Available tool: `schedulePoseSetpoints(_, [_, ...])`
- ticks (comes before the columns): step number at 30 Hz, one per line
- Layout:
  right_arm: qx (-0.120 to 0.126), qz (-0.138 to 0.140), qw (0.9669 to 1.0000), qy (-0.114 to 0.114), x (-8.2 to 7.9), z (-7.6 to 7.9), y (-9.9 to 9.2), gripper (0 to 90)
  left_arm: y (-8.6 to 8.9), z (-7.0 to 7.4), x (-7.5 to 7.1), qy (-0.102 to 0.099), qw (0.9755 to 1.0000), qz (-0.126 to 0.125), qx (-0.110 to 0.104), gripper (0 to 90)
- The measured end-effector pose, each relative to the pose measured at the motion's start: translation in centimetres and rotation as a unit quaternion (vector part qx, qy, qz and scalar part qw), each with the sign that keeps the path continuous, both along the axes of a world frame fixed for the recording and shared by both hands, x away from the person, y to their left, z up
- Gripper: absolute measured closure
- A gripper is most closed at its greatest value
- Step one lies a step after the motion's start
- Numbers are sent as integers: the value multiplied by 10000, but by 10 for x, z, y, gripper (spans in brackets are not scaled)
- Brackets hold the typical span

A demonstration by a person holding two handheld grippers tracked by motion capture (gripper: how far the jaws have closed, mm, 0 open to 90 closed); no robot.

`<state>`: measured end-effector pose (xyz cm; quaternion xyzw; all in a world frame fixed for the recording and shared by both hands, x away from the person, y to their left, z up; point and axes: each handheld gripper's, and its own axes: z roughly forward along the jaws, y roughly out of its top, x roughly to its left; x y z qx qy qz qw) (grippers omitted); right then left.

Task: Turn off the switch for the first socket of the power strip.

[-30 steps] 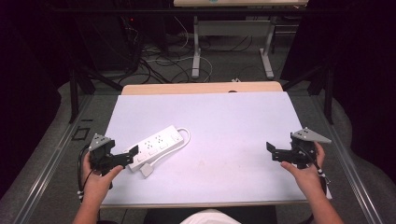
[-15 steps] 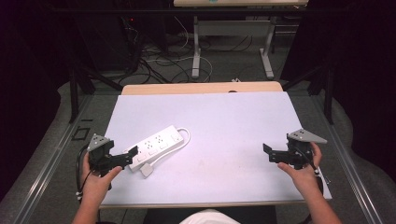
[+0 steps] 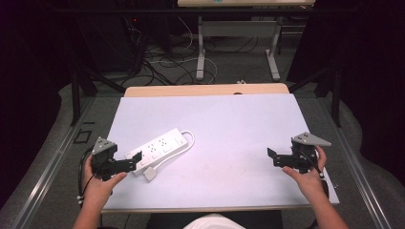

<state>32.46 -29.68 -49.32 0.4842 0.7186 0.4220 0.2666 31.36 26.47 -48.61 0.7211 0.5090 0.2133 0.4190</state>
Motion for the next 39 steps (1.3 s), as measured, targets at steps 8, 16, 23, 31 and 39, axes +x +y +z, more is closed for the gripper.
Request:
schedulePoseSetpoints(8, [13, 61, 10000, -56, 2, -4, 4, 0, -6, 1, -1, 154, 9996, -202, 129, 39])
schedulePoseSetpoints(16, [32, 63, 10000, -20, 2, -6, 7, 0, -10, 3, 0, 330, 9987, -321, 222, 58])
schedulePoseSetpoints(23, [27, 81, 10000, -20, 2, -6, 9, 0, -13, 8, 2, 401, 9985, -344, 172, 109])
schedulePoseSetpoints(31, [29, 104, 9999, 59, 2, -8, 12, 0, -15, 12, 5, 364, 9986, -326, 179, 185])
schedulePoseSetpoints(39, [37, 135, 9998, 126, 2, -9, 17, 0, -13, 22, 7, 387, 9987, -230, 229, 297])
